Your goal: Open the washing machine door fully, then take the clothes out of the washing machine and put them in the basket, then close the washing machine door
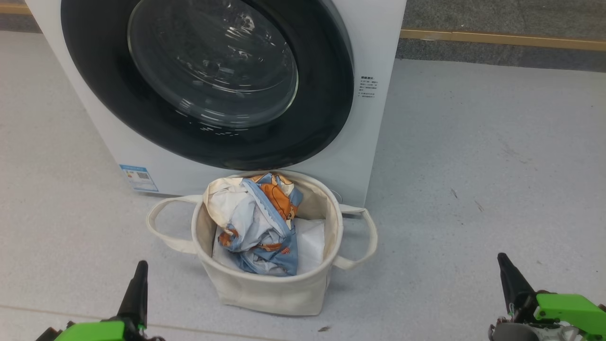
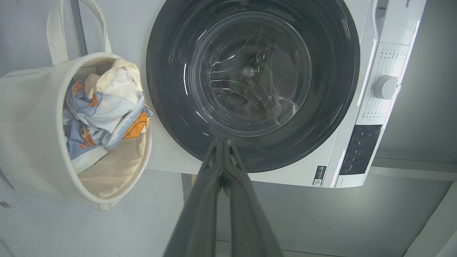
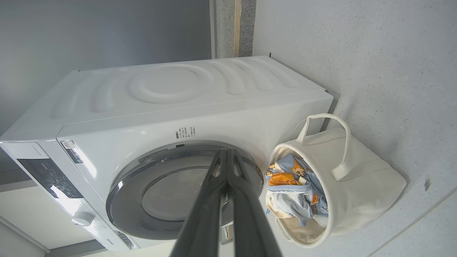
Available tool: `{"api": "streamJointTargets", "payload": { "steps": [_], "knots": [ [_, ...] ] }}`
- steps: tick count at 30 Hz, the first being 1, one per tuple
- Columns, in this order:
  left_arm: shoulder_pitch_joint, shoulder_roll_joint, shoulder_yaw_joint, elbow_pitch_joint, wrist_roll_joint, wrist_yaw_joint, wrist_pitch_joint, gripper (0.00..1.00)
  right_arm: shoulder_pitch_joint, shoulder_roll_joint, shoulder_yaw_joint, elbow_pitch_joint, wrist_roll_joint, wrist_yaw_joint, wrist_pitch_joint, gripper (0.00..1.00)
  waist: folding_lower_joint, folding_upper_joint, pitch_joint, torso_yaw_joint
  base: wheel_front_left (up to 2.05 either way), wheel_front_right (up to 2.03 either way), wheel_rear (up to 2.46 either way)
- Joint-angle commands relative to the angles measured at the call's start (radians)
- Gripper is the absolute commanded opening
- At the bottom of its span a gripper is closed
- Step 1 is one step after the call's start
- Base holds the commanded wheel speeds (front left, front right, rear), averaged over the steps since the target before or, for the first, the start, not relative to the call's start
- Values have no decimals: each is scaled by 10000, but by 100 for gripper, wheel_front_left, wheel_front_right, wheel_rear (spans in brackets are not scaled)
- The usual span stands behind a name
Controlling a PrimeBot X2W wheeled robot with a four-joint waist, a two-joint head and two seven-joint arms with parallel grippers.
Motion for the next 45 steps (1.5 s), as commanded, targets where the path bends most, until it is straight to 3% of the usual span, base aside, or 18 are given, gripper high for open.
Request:
{"api": "streamJointTargets", "payload": {
  "steps": [1, 45],
  "knots": [
    [-442, 43, 332, -260, 61, -69, 31, 0, -499, -75, 173, -303, -39, 2, 66, 0, 0, -1, 0, 0, 0, 0, 0],
    [-446, 13, 375, -259, 97, -69, 66, 0, -503, -50, 136, -301, -70, 2, 95, 0, 0, -1, 0, 0, 0, 0, 0]
  ]
}}
